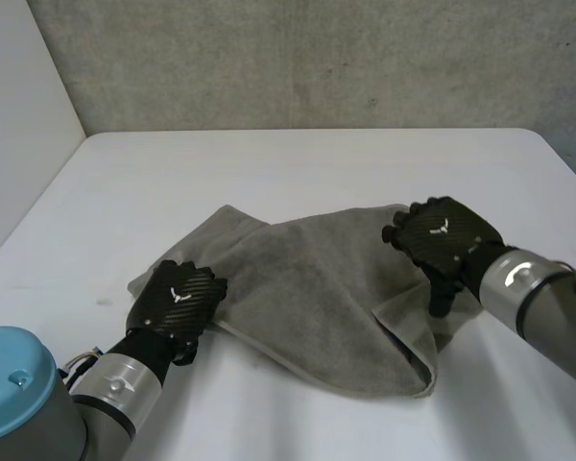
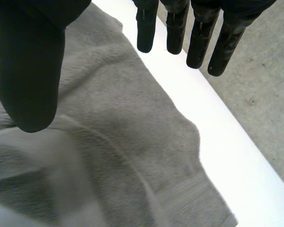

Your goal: Fold the towel.

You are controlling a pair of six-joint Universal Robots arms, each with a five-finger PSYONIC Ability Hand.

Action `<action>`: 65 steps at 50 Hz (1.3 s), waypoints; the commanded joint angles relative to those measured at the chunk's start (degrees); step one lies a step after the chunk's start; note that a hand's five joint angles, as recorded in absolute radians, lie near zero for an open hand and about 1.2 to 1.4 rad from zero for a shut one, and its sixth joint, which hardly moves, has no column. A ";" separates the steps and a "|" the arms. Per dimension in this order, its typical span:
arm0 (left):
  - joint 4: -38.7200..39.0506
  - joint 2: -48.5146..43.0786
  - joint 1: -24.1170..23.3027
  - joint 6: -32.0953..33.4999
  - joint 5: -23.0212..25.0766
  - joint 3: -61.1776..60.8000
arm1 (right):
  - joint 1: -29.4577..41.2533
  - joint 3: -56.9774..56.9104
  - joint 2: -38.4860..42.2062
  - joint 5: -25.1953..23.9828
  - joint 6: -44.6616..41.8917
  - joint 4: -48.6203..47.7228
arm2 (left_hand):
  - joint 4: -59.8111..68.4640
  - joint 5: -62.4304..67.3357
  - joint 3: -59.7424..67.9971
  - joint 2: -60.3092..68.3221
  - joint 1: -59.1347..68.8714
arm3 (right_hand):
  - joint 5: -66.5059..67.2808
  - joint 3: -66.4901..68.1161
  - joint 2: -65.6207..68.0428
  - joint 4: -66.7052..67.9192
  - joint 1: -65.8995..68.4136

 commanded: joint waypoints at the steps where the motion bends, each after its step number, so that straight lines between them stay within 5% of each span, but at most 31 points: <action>1: 0.05 0.22 0.23 0.00 -0.06 -0.23 | 0.49 -7.40 9.81 0.08 -7.21 0.50 | 10.17 10.51 10.22 10.20 11.73 | 3.09 2.82 1.93 2.39 3.81; 8: 0.05 0.31 0.32 0.09 -0.06 -0.50 | -0.04 -8.89 14.47 -4.47 -21.34 1.29 | 10.17 10.51 10.22 10.20 11.73 | 4.43 4.17 3.28 3.74 5.16; 14: 0.05 0.14 0.41 0.09 -0.06 -0.50 | -0.22 -8.89 14.38 -12.47 -24.34 8.03 | 10.17 10.51 10.22 10.20 11.73 | 4.26 4.00 3.11 3.57 4.99; 18: 0.05 -0.04 0.41 0.09 -0.06 -0.41 | -0.13 -9.07 15.08 -13.37 -25.92 12.09 | 10.17 10.51 10.22 10.20 11.73 | 3.43 3.16 2.27 2.73 4.15; 27: 0.14 -2.23 1.81 0.09 0.03 0.47 | -0.13 -8.89 18.86 -10.92 -37.43 13.86 | 10.17 10.51 10.22 10.20 11.73 | 9.45 9.18 8.29 8.75 10.17; 38: 0.14 -3.47 3.92 1.58 0.03 1.53 | -1.70 -9.42 18.96 -6.08 -37.44 12.02 | 10.17 10.51 10.22 10.20 11.73 | 16.38 16.11 15.22 15.68 17.10; 54: 0.14 -3.64 5.50 3.34 0.03 1.53 | -6.02 -5.99 18.16 -6.34 -37.27 11.05 | 10.17 10.51 10.22 10.20 11.73 | 16.04 15.77 14.89 15.34 16.76; 57: 0.14 -3.91 5.50 3.34 0.03 1.53 | -6.54 -5.11 17.81 -6.34 -37.27 10.08 | 10.17 10.51 10.22 10.20 11.73 | 23.78 23.51 22.62 23.08 24.50; 59: 0.14 -3.91 5.50 3.34 0.03 1.53 | -6.81 -4.94 16.76 -6.43 -37.09 9.03 | 10.17 10.51 10.22 10.20 11.73 | 51.56 51.30 50.41 50.87 52.29; 61: 0.05 -3.82 5.50 3.34 -0.06 1.53 | -6.81 -5.02 16.06 -6.43 -36.40 8.42 | 10.17 10.51 10.22 10.20 11.73 | 64.13 63.87 62.98 63.44 64.85; 65: -0.21 -3.47 5.50 3.34 -0.06 1.53 | -6.81 -5.46 13.94 -6.34 -32.26 6.92 | 10.17 10.51 10.22 10.20 11.73 | 64.25 63.99 63.10 63.56 64.98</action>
